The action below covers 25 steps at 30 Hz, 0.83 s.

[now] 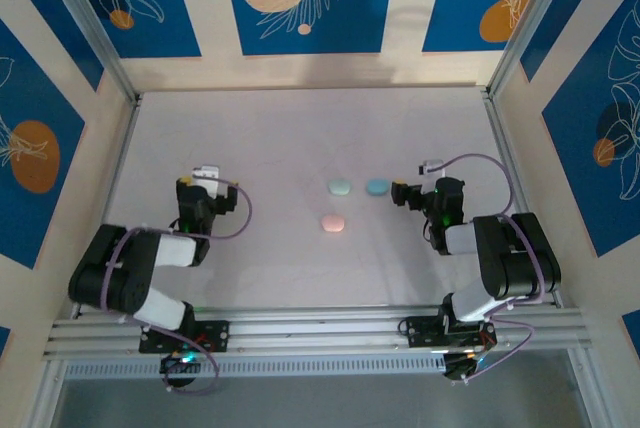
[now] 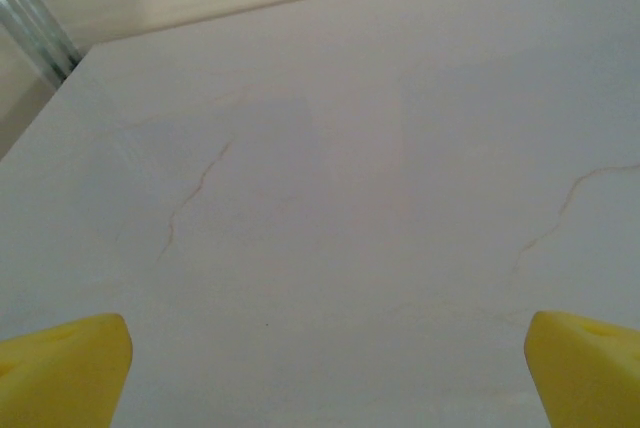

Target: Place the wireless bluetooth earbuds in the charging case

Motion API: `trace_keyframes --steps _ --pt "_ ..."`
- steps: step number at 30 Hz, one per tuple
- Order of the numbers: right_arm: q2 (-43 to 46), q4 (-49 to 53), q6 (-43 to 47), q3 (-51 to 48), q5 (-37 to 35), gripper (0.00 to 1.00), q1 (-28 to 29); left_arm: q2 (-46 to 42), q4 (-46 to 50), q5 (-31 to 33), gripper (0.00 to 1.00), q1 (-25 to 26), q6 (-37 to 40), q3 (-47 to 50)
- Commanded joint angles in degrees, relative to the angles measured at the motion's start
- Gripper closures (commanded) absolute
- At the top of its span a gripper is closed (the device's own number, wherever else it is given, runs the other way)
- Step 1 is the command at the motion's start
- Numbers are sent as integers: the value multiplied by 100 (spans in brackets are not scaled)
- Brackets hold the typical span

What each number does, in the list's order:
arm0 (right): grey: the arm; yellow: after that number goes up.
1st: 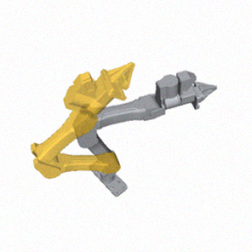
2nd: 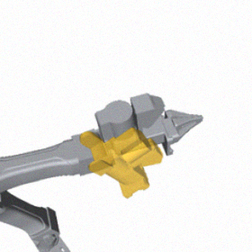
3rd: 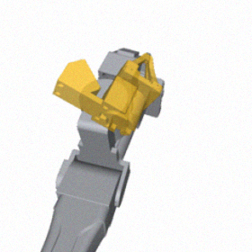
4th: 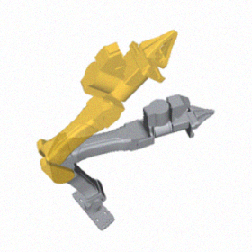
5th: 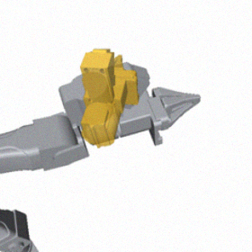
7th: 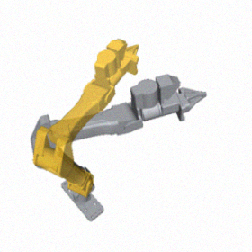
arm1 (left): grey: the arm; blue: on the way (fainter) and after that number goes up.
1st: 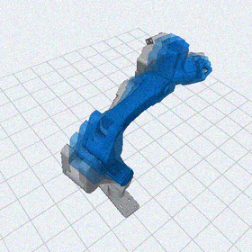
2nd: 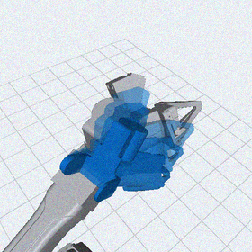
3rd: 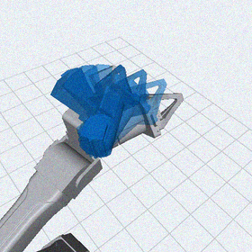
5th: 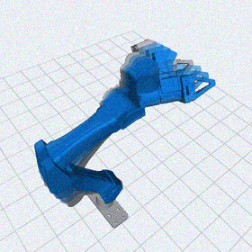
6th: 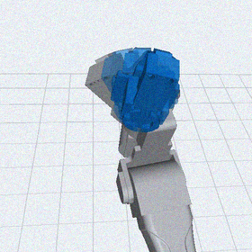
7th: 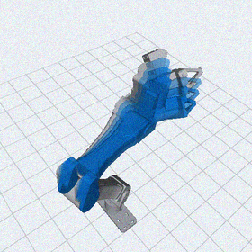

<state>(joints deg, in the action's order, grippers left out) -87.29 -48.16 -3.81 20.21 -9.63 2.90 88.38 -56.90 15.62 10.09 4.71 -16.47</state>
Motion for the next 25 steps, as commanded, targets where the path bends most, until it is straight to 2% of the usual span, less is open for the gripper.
trace_keyframes --steps 1,3,5,8,9,11,18,25 --pt "33 29 -364 264 -234 1 -202 44 -830 -319 0 -208 -47 157" --pt "13 -28 -369 246 -493 1 -134 158 -433 -689 0 -501 -258 -162" --pt "-3 -147 -420 204 -901 1 -43 17 392 -775 0 -705 -531 -429" --pt "1 -131 -435 203 -940 1 -34 76 188 -786 0 -701 -499 -384" --pt "11 -123 -444 203 -938 1 -35 113 132 -992 0 -709 -428 -403" --pt "14 -123 -436 203 -928 1 -35 89 624 -1628 0 -719 -195 -620" --pt "1 -152 -392 201 -998 1 18 90 298 -1130 0 -679 -318 -472" --pt "1 -111 -418 212 -927 1 -26 92 256 -1131 0 -684 -330 -445"
